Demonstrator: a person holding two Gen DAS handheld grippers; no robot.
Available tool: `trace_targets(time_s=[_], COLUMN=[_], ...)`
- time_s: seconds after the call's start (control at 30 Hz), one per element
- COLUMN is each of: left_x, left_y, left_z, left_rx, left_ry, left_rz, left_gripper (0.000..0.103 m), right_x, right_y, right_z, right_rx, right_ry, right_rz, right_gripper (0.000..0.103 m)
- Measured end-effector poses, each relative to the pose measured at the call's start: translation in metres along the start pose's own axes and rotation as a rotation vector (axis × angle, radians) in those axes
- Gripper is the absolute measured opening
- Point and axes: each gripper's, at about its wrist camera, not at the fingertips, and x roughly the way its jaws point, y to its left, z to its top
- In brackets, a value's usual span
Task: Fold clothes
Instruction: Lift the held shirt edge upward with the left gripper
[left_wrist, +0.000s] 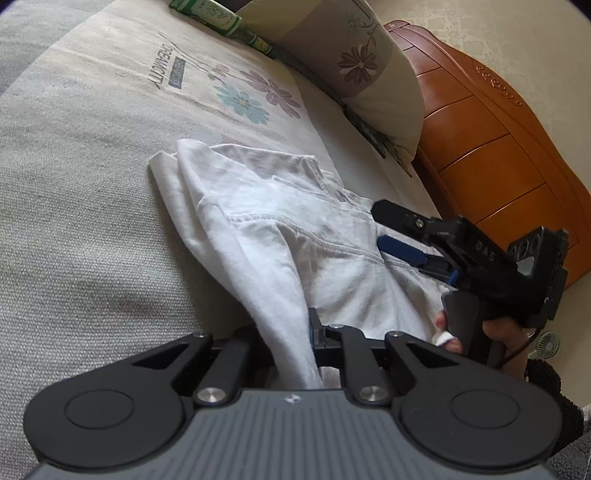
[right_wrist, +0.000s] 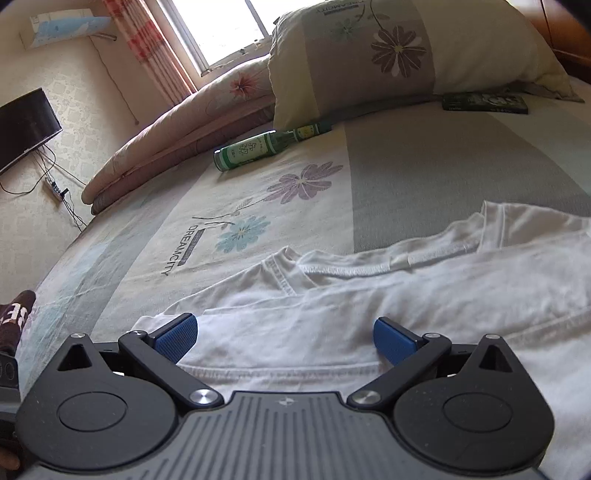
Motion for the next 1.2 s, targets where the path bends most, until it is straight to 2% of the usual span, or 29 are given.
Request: trace_targets(time_s=[0.17,0.27,0.37,0.43,0.6,0.87,1.07,1.2], left_x=[0.001,0.001,0.001,0.002,0.002,0.003,0.004,0.005], left_y=[-0.002,-0.005,-0.005,-0.005,-0.008,-0.018,-0.023,-0.028], left_z=[0.0,-0.001,-0.001,-0.001,-0.002,-0.003,-0.003,-0.002], left_rx=[0.0,0.012,0.009,0.0,-0.006,0.017,0.021,0.013], left_ry=[0.0,0.0,-0.001,-0.002,-0.005,-0.011,-0.011,-0.006], left_rz=[0.01,0.023,0.025,0.026,0.046,0.1,0.13,0.16], left_gripper=[0.013,0.013,0.013,0.013,0.013,0.013,0.013,0.013], right_x=[0.02,-0.001,-0.035,-0.047,-0.047,-0.08,-0.106,-0.12], right_y=[-0.004,0.002,0.011,0.015,0.015,0.023,0.024,0.026], right_z=[0.017,0.015,-0.001,-0.015,-0.044,-0.072,-0.1,-0.106], right_rx=[0.005,0.022,-0.004,0.001,0.016,-0.006,0.003,0.001], right_ry=[0.008,0.013,-0.014,0.004,0.079,0.086,0.125,0.126], right_rz=[-0.019,-0.016,0.006,0.01,-0.015,-0.022,-0.014,-0.018], right_gripper=[0.103,0.103,0.103,0.103,0.103,0.103,0.103,0.103])
